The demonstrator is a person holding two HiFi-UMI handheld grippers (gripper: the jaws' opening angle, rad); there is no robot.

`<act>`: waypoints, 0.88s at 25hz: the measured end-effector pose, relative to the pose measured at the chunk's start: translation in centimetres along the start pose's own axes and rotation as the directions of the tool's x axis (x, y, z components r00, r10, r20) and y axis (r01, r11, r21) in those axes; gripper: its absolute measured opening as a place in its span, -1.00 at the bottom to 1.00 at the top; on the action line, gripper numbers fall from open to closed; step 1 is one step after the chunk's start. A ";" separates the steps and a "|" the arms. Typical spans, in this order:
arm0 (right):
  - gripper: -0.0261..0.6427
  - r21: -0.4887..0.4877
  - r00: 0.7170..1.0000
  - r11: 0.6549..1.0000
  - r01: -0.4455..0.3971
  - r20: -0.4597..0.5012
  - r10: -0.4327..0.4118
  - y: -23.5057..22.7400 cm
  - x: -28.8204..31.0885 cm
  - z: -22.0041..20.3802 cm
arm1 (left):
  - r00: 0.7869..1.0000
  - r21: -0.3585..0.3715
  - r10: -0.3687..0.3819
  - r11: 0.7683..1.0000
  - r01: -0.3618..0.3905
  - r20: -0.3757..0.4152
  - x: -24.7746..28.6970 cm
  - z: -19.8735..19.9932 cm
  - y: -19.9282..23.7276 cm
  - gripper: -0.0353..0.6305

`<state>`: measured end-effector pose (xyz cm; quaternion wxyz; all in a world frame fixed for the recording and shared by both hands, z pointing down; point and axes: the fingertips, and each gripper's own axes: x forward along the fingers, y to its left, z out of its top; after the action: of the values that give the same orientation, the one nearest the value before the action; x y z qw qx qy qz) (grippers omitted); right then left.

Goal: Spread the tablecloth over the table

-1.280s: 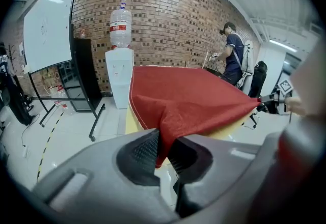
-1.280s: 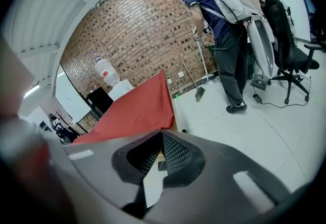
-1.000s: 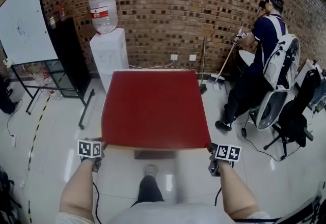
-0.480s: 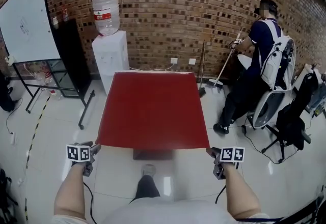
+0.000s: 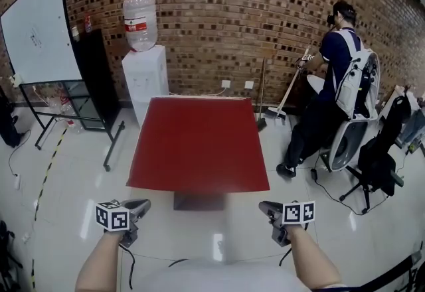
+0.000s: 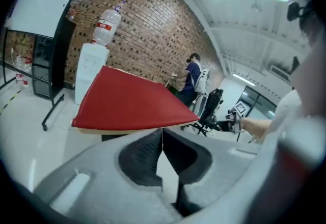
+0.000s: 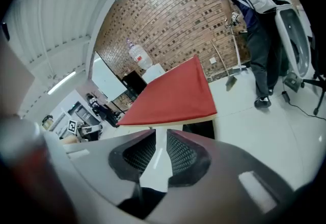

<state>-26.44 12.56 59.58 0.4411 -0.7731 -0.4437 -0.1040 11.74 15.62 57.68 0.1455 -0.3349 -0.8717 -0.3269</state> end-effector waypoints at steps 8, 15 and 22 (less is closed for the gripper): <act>-0.92 -0.060 0.996 0.995 -0.083 -0.047 0.080 9.7 0.5 -4.8 | 0.955 -0.023 -0.294 0.955 0.295 0.042 0.6 -0.1 -12.0 -0.89; -0.92 -0.043 0.986 0.986 -0.164 -0.007 0.164 19.8 -1.1 -11.8 | 0.935 -0.093 -0.352 0.930 0.355 0.051 -6.7 -5.5 -17.1 -0.89; -0.92 -0.113 0.977 0.971 -0.212 -0.009 0.212 29.8 -4.6 -19.5 | 0.928 -0.057 -0.372 0.926 0.373 0.029 -15.2 -10.7 -19.7 -0.89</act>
<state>-1.47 -11.76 50.89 0.4043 -0.8401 -0.3528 -0.0800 9.86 -10.01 49.20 0.0626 -0.1705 -0.9103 -0.3720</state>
